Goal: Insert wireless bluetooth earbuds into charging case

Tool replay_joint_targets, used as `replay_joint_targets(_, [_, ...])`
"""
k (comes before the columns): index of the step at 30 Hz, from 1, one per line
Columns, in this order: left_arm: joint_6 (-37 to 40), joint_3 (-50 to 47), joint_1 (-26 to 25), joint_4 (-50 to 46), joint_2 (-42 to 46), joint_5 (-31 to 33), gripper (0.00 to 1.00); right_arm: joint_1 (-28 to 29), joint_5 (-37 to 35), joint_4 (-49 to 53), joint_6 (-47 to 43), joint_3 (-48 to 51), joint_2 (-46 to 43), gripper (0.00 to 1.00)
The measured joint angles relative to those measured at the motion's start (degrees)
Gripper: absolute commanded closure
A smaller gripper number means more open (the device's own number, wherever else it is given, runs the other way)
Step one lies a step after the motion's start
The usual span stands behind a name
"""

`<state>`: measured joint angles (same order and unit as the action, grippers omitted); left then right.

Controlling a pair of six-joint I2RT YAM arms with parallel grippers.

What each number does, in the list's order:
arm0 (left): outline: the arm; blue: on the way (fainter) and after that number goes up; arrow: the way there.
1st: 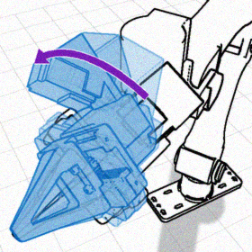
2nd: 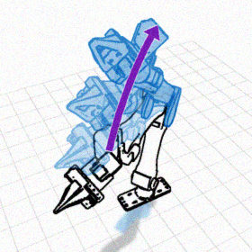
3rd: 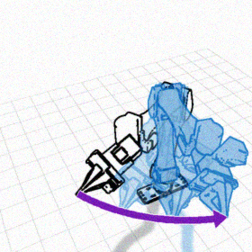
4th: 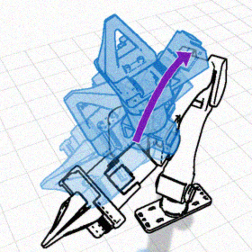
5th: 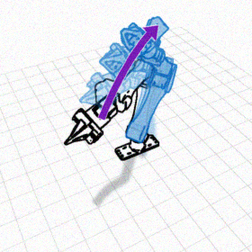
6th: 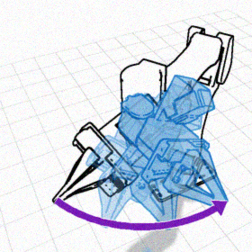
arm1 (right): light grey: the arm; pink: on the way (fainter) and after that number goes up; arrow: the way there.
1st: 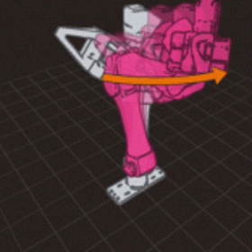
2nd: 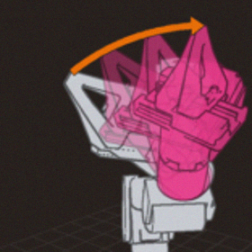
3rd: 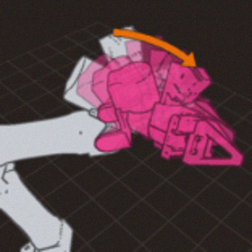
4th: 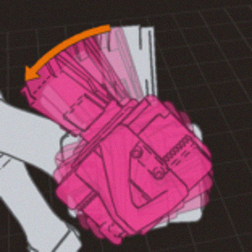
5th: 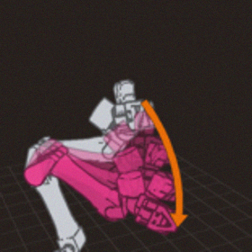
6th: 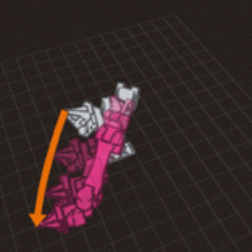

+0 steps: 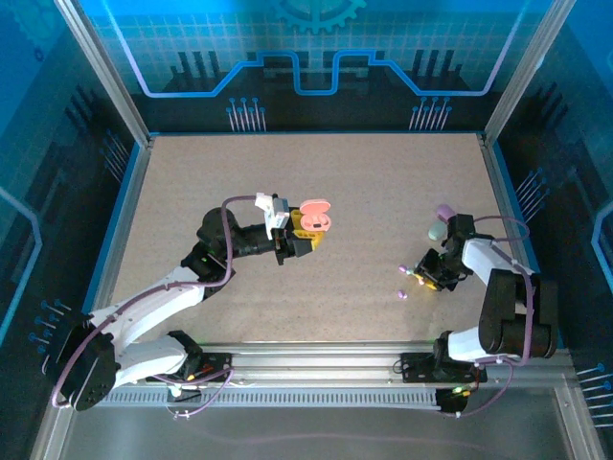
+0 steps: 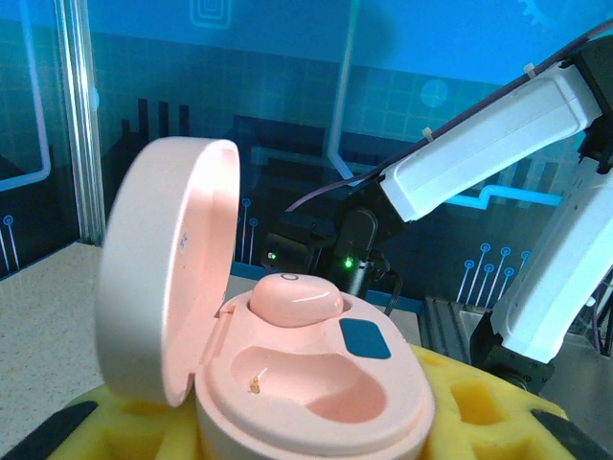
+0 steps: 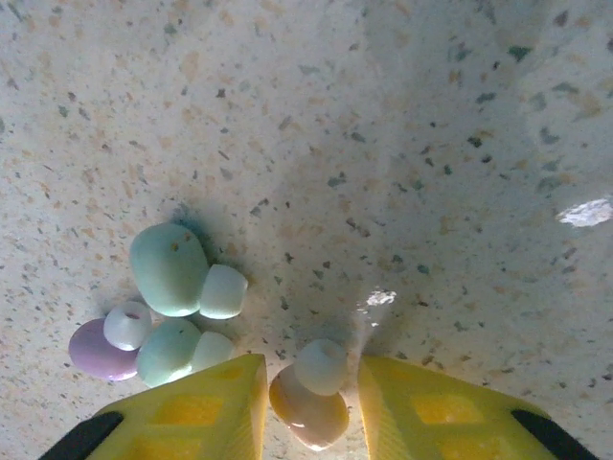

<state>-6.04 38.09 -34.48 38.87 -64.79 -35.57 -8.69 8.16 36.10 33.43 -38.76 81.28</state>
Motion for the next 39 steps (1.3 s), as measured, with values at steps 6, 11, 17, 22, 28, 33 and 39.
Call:
replay_joint_targets(6, [0.0,0.0,0.0,0.0,0.0,0.0,0.74,1.7,-2.5,1.5,-0.7,-1.3,1.0,0.73])
replay_joint_targets(11, [0.0,0.0,0.0,0.0,0.0,0.2,0.74,3.1,-3.8,1.8,-0.6,-1.4,0.4,0.74])
replay_joint_targets(17, [0.3,0.0,0.0,-0.5,0.4,1.0,0.74,8.9,-4.7,2.7,-0.8,-3.2,-6.4,0.73])
replay_joint_targets(22, [0.6,-0.1,0.0,-1.1,1.6,2.5,0.74,20.3,-4.7,3.6,-3.3,-10.5,-3.5,0.73])
replay_joint_targets(28, [2.0,-0.8,0.0,-2.8,4.6,3.9,0.74,33.0,-4.5,4.0,-7.4,-18.8,10.2,0.73])
replay_joint_targets(33, [3.5,-0.8,0.0,-5.2,8.3,5.4,0.74,40.0,-4.5,6.2,-11.6,-23.6,19.5,0.72])
replay_joint_targets(39, [5.0,-0.8,0.0,-7.2,11.1,6.4,0.74,44.3,-6.0,9.4,-15.9,-27.2,23.8,0.65])
